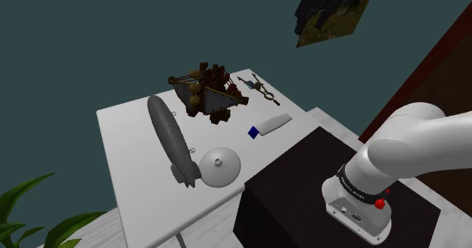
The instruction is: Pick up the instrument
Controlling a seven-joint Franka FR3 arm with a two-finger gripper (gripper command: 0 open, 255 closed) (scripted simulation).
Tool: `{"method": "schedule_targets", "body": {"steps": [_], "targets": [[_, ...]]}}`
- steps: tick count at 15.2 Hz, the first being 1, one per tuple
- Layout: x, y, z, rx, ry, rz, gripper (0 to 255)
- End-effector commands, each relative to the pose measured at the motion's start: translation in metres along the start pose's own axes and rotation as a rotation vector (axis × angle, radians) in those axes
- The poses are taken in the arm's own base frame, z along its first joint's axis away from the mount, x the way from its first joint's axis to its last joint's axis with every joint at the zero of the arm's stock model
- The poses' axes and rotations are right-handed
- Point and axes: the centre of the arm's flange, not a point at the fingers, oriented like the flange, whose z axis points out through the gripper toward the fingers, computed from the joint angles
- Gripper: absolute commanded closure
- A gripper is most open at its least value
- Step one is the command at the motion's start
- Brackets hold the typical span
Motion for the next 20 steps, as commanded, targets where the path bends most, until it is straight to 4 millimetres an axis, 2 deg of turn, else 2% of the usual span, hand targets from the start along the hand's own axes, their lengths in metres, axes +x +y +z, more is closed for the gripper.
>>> {"method": "schedule_targets", "body": {"steps": [1,20], "targets": [[0.0,0.0,0.0,0.0,0.0,0.0,0],[0.082,0.069,0.223,-0.061,0.02,0.015,0]]}}
